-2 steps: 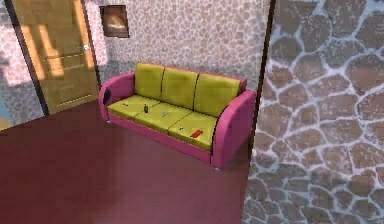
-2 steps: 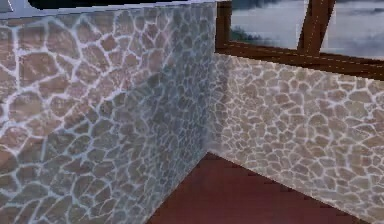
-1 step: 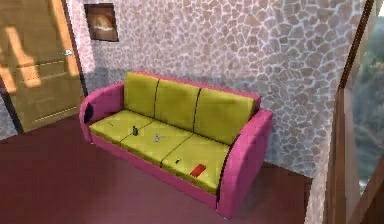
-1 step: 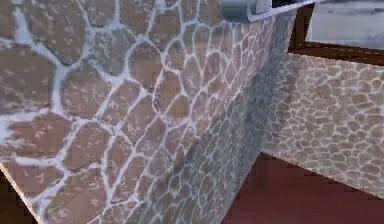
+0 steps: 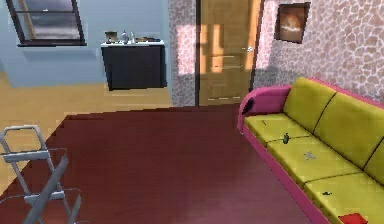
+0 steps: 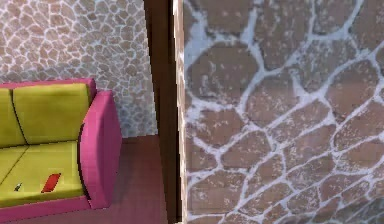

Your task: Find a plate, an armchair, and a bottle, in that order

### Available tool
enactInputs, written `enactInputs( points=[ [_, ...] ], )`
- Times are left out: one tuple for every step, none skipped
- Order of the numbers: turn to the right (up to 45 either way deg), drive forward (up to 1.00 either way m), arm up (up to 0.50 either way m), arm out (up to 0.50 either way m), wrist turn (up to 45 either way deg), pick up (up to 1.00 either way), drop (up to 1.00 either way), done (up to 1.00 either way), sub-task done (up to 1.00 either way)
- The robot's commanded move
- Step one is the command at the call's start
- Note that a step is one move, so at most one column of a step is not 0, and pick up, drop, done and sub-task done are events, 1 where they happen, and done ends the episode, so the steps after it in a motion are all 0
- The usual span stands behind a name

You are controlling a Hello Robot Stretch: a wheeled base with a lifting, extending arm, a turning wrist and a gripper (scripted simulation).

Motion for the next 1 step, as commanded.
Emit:
enactInputs(
  points=[
    [-15.0,0.0,0.0,0.0,0.0,0.0,0.0,0.0,0.0]
  ],
)
